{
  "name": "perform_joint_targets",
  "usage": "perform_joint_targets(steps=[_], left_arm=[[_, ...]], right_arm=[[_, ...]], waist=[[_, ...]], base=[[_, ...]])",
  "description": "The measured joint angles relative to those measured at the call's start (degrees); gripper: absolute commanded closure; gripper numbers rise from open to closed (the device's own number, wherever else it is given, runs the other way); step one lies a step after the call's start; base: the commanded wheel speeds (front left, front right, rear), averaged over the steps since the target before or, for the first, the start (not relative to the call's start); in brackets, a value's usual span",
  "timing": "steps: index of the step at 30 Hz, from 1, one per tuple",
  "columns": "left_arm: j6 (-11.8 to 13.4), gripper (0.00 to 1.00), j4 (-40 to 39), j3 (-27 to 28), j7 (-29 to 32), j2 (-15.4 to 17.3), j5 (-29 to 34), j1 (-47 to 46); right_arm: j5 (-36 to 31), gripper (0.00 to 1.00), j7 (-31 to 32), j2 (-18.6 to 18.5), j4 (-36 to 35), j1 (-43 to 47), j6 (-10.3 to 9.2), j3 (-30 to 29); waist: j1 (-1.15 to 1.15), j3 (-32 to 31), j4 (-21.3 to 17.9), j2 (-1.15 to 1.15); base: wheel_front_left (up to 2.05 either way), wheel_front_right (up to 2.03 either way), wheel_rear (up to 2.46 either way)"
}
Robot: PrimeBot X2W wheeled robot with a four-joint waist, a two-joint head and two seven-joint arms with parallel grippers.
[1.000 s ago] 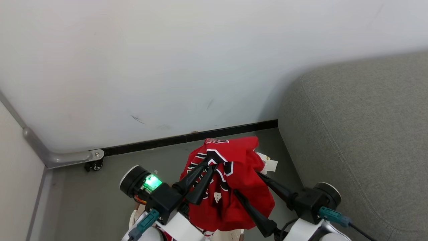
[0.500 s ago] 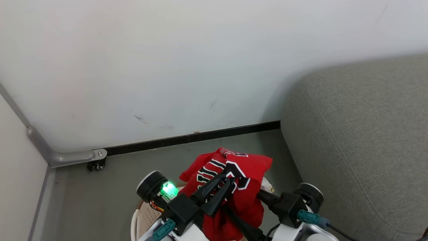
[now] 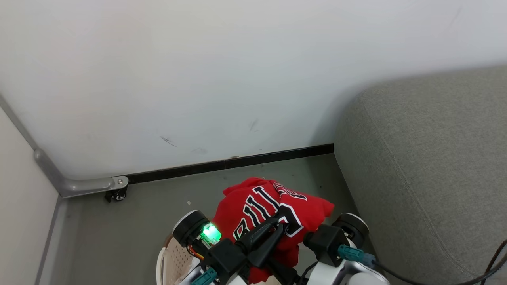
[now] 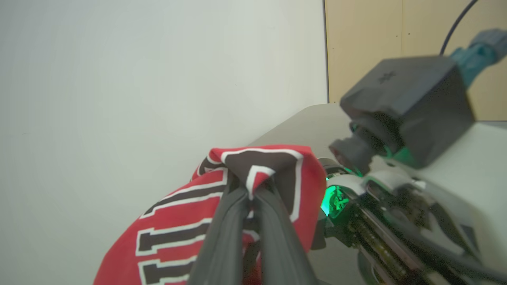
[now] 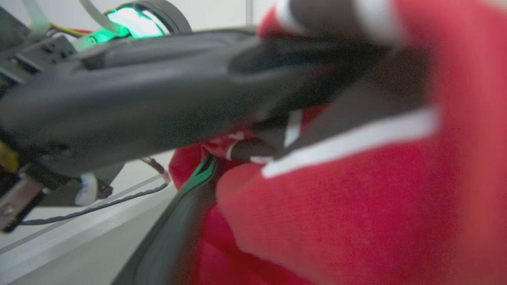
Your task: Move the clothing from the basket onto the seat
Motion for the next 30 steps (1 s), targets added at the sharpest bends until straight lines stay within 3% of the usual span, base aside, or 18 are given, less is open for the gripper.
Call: perform_joint_targets(steps=[2,3,4,5,30], left_arm=[[0.0,1.00,0.0,-0.3,0.0,0.1,-0.3,0.0],[0.0,1.00,0.0,-0.4,0.0,0.1,-0.5,0.0],[0.0,1.00,0.0,-0.5,0.0,0.2,-0.5,0.0],[0.0,1.00,0.0,-0.6,0.0,0.2,-0.5,0.0],[0.0,1.00,0.8,2.0,0.0,0.5,-1.5,0.0]], right_arm=[[0.0,0.00,0.0,0.4,0.0,0.0,0.00,-0.8],[0.0,0.09,0.0,0.4,0.0,0.0,0.00,-1.2],[0.2,0.89,0.0,0.5,0.0,0.0,0.00,-1.6],[0.4,1.00,0.0,0.5,0.1,0.0,0.00,-1.9],[1.8,1.00,0.0,1.4,0.5,0.3,0.00,-6.1]], waist=[[0.00,0.0,0.1,0.00],[0.00,0.0,0.2,0.00],[0.00,0.0,0.2,0.00],[0.00,-0.1,0.3,0.00],[0.00,0.1,0.5,0.00]], base=[[0.00,0.00,0.00],[0.00,0.00,0.00],[0.00,0.00,0.00],[0.00,0.00,0.00],[0.00,0.00,0.00]])
